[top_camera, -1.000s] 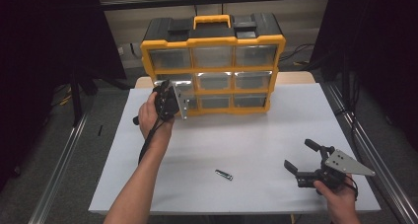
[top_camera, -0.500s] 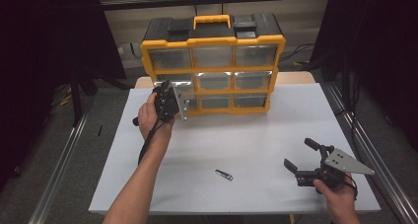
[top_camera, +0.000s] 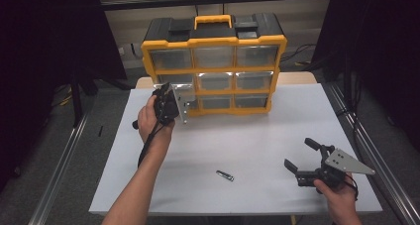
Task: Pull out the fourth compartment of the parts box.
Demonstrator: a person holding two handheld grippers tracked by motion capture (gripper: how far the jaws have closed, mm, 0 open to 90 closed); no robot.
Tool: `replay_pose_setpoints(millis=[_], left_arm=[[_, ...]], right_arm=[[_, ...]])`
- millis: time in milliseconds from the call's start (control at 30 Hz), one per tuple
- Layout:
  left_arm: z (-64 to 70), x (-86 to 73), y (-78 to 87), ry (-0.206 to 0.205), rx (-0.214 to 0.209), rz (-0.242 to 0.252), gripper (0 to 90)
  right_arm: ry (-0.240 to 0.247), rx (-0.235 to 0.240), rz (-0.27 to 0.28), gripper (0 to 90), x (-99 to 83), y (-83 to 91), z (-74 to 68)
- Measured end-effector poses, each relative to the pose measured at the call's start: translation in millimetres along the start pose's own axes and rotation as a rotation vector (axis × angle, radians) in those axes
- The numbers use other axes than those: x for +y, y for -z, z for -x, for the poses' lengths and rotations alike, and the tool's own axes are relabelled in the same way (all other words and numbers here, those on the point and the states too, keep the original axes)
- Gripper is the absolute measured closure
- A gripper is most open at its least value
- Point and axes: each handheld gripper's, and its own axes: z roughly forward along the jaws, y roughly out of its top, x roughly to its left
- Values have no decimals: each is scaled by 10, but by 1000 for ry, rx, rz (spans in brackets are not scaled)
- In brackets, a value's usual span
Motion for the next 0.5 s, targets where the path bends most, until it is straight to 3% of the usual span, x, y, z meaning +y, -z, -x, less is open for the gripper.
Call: replay_pose_setpoints(millis=[500], left_arm=[[-6, -7, 29, -10, 5, -1, 692]], right_arm=[[-4, 2, 2, 9, 2, -11, -5]])
